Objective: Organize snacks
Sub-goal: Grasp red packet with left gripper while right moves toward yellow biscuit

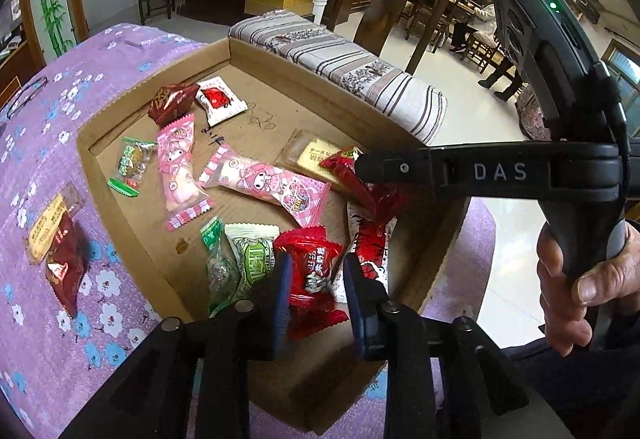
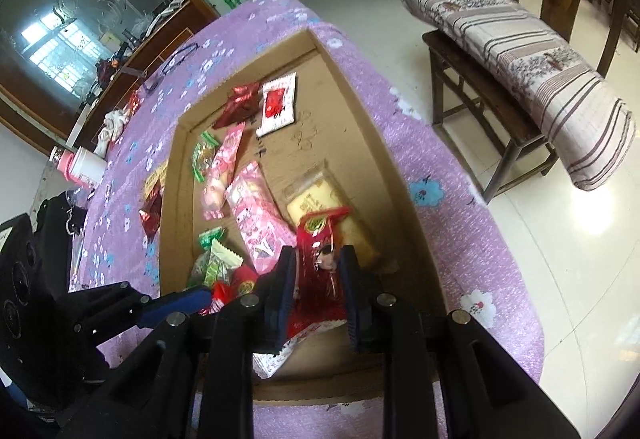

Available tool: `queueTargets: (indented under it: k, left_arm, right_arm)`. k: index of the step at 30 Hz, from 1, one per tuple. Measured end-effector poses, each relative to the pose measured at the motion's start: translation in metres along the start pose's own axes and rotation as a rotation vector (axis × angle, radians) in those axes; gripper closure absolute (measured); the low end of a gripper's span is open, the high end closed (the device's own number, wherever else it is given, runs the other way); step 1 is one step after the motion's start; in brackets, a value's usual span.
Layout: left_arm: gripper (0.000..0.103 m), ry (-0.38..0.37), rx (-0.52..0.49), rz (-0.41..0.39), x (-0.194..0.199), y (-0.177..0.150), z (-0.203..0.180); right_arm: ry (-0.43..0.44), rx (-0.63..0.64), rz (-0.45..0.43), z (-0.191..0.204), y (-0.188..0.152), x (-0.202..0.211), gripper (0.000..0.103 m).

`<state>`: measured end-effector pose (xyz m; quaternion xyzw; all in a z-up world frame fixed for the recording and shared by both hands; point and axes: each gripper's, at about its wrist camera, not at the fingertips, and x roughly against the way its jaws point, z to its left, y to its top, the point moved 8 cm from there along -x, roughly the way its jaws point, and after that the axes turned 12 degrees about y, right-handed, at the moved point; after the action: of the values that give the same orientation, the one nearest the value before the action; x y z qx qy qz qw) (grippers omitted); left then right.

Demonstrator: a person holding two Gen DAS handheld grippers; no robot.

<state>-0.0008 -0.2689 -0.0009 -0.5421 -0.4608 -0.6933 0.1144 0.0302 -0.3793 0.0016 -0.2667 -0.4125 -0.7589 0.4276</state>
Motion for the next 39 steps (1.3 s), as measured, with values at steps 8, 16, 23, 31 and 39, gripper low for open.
queueTargets:
  k: [8,16,23,31,39]
  left_arm:
    - [0.076,0.004,0.08,-0.038,0.017,0.003,0.028]
    - [0.058,0.05,0.2,-0.077,0.037,-0.005,0.092]
    - [0.052,0.163,0.265,-0.073,0.039,-0.021,0.169]
    - [0.048,0.213,0.196,-0.016,0.001,-0.017,0.195]
    - [0.071,0.255,0.176,0.034,-0.041,-0.015,0.2]
  right_arm:
    - [-0.004,0.018,-0.038,0.013,0.003,0.006,0.08]
    - [0.007,0.034,-0.032,0.032,-0.005,0.003,0.073]
    - [0.003,0.062,-0.031,0.046,-0.012,0.005,0.072]
    - [-0.042,0.061,-0.042,0.04,-0.02,0.019,0.072]
    - [-0.086,0.042,-0.052,0.027,-0.026,0.033,0.072]
